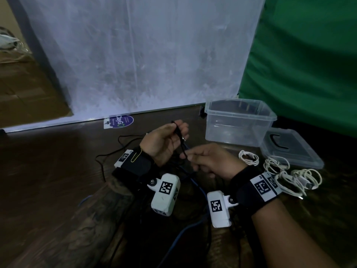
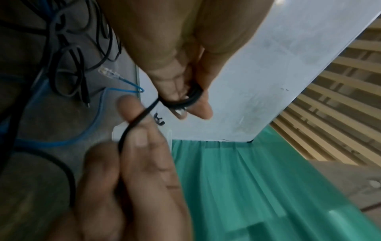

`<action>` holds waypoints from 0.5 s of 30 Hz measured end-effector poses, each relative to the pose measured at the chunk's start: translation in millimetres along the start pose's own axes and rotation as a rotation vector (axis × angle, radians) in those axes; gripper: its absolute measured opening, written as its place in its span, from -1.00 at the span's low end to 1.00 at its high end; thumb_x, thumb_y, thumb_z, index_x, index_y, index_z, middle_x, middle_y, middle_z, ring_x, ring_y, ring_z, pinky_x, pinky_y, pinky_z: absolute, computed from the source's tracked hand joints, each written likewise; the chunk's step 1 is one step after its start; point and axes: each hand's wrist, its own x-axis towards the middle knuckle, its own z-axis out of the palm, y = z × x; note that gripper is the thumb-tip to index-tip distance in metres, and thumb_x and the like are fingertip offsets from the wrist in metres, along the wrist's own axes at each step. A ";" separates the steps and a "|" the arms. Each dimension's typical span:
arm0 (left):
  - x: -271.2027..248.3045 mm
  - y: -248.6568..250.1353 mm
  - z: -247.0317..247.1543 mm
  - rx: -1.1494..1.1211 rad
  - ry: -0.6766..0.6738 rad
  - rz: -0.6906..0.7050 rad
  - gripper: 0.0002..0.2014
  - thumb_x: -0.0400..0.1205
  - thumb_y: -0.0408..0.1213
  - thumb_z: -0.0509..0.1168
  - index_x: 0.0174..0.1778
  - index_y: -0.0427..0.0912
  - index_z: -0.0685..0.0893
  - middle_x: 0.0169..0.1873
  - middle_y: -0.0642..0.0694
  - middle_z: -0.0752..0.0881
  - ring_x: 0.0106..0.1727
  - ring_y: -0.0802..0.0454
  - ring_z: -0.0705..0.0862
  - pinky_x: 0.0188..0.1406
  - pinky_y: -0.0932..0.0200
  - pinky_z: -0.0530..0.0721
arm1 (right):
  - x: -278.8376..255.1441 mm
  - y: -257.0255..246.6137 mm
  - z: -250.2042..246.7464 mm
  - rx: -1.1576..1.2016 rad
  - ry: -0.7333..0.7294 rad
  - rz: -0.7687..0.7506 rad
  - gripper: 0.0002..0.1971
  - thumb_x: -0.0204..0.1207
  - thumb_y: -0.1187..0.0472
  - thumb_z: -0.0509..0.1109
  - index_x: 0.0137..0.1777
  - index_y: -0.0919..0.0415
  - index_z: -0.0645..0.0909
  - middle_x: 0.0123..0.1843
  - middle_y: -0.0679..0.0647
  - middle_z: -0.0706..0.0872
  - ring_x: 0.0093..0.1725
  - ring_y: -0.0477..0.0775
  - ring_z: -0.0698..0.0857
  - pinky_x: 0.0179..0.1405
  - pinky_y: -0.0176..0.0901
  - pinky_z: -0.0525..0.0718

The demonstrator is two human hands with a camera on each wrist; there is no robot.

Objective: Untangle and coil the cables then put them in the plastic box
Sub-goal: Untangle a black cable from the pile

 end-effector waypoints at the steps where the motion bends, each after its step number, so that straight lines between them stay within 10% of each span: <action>1: 0.9 -0.2 0.5 0.028 0.035 0.018 -0.78 0.72 -0.46 0.05 0.06 -0.40 0.61 -0.22 -0.24 0.81 -0.22 -0.01 0.80 -0.08 0.08 0.80 | -1.7 -2.0 0.0 -0.032 -0.019 -0.010 -0.79 0.70 0.25 0.32 0.21 0.16 0.76 -0.44 0.01 0.61 -0.61 -0.14 0.36 -0.69 -0.34 0.33; 11: -2.0 -12.3 -9.7 0.695 -0.086 0.031 -0.80 0.68 -0.38 0.23 -0.07 -0.37 0.75 -0.23 -0.33 0.72 -0.22 -0.12 0.63 -0.21 0.14 0.59 | -2.8 -13.8 -2.7 -0.090 0.195 -0.260 -0.91 0.56 0.33 0.48 -0.11 0.32 0.81 -0.43 -0.21 0.77 -0.36 -0.36 0.69 -0.24 -0.54 0.54; 15: -12.2 -11.1 6.2 0.721 -0.217 -0.085 -0.77 0.67 -0.45 0.13 -0.18 -0.37 0.67 -0.29 -0.27 0.70 -0.32 -0.05 0.61 -0.34 0.26 0.50 | -0.7 -12.2 -8.1 0.106 0.333 -0.361 -0.83 0.54 0.38 0.50 -0.27 0.41 0.66 -0.42 0.34 0.75 -0.40 0.27 0.79 -0.26 -0.06 0.70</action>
